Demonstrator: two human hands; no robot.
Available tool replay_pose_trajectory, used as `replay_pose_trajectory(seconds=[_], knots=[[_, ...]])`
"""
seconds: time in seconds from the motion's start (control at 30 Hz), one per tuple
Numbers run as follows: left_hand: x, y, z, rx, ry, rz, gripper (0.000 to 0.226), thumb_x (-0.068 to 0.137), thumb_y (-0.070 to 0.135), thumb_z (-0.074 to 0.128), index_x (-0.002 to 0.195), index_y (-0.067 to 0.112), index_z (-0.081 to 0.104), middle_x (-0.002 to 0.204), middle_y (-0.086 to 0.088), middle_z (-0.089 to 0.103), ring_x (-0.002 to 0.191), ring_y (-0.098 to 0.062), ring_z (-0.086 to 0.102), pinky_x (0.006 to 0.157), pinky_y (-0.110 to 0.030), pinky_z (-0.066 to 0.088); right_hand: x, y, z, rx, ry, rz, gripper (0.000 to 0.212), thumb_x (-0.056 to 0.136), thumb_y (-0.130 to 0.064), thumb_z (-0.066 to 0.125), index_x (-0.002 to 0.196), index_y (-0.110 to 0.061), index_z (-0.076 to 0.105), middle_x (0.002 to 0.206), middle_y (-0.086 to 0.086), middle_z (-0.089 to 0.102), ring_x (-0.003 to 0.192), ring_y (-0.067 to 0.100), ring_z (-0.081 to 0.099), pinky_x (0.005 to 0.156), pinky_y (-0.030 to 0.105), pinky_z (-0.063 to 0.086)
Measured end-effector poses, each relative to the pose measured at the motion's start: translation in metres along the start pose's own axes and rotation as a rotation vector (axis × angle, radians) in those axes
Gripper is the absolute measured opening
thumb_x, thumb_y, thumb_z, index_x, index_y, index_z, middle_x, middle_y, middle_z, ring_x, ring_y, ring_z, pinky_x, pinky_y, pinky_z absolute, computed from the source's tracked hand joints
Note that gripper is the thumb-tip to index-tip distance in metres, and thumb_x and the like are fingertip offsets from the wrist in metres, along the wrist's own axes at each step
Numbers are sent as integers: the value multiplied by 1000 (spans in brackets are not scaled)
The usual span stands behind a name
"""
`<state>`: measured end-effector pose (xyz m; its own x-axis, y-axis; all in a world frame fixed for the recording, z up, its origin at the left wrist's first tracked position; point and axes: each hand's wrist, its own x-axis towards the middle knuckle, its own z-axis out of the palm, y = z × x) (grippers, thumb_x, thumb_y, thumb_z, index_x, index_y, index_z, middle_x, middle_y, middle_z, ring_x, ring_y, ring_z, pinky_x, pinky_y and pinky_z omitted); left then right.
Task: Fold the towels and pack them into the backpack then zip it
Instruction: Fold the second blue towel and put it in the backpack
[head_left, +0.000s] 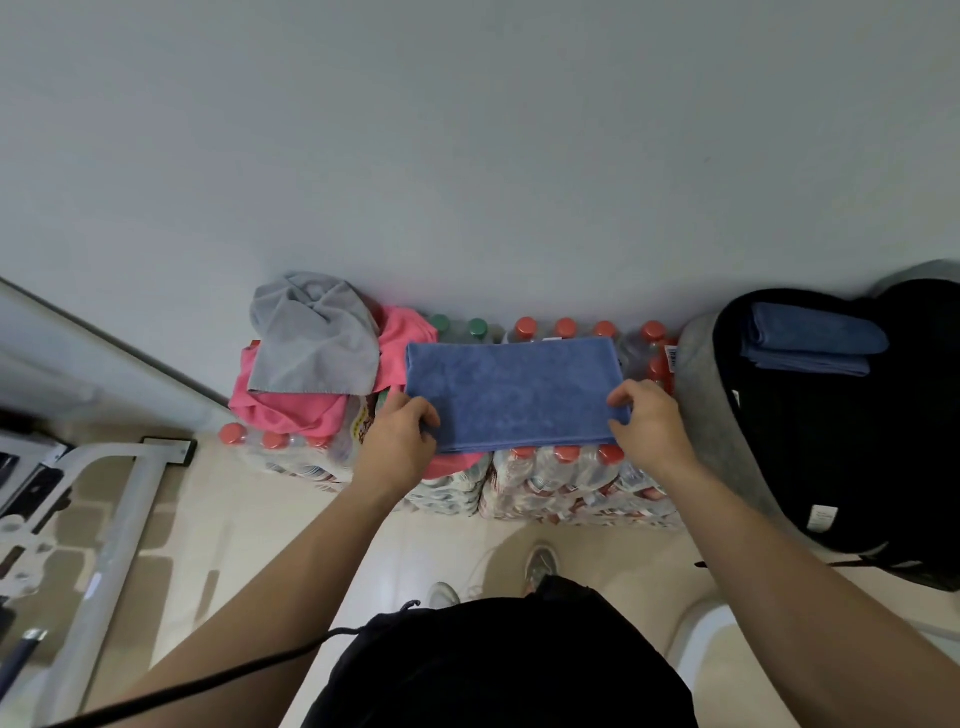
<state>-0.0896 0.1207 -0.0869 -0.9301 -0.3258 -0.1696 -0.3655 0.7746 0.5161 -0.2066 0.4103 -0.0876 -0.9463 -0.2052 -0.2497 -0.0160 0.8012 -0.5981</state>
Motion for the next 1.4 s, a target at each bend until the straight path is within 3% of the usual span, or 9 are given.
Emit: replay_pose_trajectory(seconds=[0.13, 0.3, 0.4, 0.5, 0.77, 0.9, 1.0, 1.2, 1.4], knots=[[0, -3, 3, 227, -55, 8, 21, 82, 10, 60, 98, 19, 70, 105, -3, 57, 97, -30, 55, 78, -40, 49, 1, 2, 4, -356, -25, -55, 21, 84, -15, 72, 103, -18, 66, 110, 1, 57, 102, 24, 55, 79, 35, 51], [21, 22, 4, 354, 157, 247, 13, 76, 22, 68, 87, 20, 74, 89, -4, 60, 83, -29, 57, 60, -37, 50, 12, -37, 18, -504, 85, -294, 37, 89, -36, 60, 122, -20, 63, 127, 4, 54, 114, 26, 49, 93, 41, 44], [44, 45, 25, 410, 174, 375, 39, 80, 18, 63, 118, 14, 67, 122, -10, 63, 111, -33, 59, 85, -45, 51, 33, -54, 43, -524, -63, -387, 60, 98, -41, 45, 152, -17, 32, 159, 10, 29, 144, 30, 29, 116, 44, 27], [54, 42, 49, 528, 18, 283, 65, 96, 37, 48, 152, 11, 31, 161, -11, 26, 149, -32, 21, 119, -53, 20, 48, -40, 63, -613, -169, -400, 72, 97, -57, 15, 158, -19, 7, 166, 6, 6, 152, 25, 5, 122, 44, 6], [57, 11, 64, 458, -55, 172, 74, 96, 69, 17, 158, 29, 9, 165, -7, 4, 152, -28, -1, 121, -46, -6, 57, -19, 79, -609, -98, -414, 74, 94, -61, 19, 158, -23, 15, 164, 3, 16, 152, 24, 11, 122, 49, 6], [64, 18, 44, 388, 54, 177, 58, 97, 52, 35, 147, 24, 41, 154, -8, 38, 143, -30, 31, 118, -46, 21, 58, -23, 73, -627, -163, -424, 81, 88, -64, 6, 158, -24, 3, 166, 4, 4, 152, 26, 1, 122, 48, -1], [80, 13, 19, 525, 189, 149, 38, 90, 33, 51, 125, 23, 62, 128, -4, 62, 116, -30, 51, 97, -46, 37, 60, -28, 63, -640, -220, -484, 83, 85, -68, 5, 157, -28, -2, 166, 4, -6, 152, 30, -4, 121, 49, -1], [104, 14, -20, 634, -64, 36, 47, 82, 54, 65, 120, 27, 61, 124, -4, 56, 117, -29, 46, 93, -44, 36, 73, -33, 50, -701, -421, -594, 90, 85, -76, 33, 155, -37, -8, 164, -2, -17, 151, 27, -10, 122, 52, 1], [102, 32, -44, 241, -118, -40, 29, 88, 40, 66, 105, 17, 59, 95, 1, 54, 87, -23, 52, 70, -33, 38, 76, -35, 42, -722, -462, -609, 95, 85, -78, 38, 155, -36, -11, 164, 1, -19, 151, 27, -12, 122, 51, 0]])
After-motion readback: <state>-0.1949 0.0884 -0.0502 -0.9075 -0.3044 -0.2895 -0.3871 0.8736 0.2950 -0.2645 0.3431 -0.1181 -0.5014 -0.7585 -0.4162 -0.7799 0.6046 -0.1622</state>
